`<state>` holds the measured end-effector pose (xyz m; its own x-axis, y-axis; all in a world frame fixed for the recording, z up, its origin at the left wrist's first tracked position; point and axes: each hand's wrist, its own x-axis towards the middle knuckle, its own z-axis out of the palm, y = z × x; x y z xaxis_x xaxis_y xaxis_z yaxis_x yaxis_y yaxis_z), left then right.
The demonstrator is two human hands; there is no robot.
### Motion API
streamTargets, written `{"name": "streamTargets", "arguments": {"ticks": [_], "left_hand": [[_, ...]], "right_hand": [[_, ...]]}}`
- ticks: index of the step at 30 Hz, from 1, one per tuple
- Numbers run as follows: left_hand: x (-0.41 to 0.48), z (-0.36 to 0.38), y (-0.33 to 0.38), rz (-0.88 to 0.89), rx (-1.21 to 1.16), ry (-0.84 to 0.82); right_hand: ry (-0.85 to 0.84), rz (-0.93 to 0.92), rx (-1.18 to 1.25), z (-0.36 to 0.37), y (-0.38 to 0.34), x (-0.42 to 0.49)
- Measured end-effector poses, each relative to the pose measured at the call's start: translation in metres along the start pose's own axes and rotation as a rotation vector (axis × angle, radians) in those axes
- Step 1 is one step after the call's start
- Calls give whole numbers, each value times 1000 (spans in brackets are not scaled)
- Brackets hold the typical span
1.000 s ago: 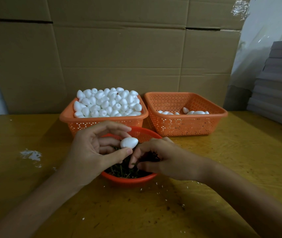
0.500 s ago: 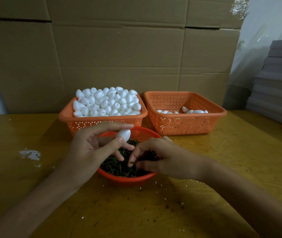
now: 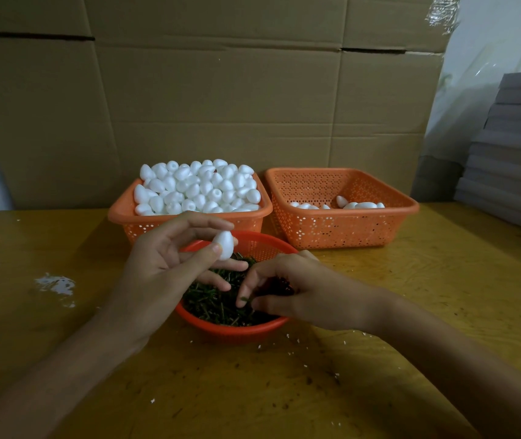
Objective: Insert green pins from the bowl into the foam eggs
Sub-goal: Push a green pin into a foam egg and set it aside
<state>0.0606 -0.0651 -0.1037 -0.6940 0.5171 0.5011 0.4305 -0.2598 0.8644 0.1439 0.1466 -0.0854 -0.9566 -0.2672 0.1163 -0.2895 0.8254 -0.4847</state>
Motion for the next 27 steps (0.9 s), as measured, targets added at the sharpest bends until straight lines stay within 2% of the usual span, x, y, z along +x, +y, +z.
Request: {"name": "streamTargets", "arguments": {"ticks": [11,27], "left_hand": [[0,0,2,-17,1,20],[2,-1,7,-27,-25,71]], "right_hand": [[3,-1,35,1,1,0],[145,-12,248,9,7,4]]}}
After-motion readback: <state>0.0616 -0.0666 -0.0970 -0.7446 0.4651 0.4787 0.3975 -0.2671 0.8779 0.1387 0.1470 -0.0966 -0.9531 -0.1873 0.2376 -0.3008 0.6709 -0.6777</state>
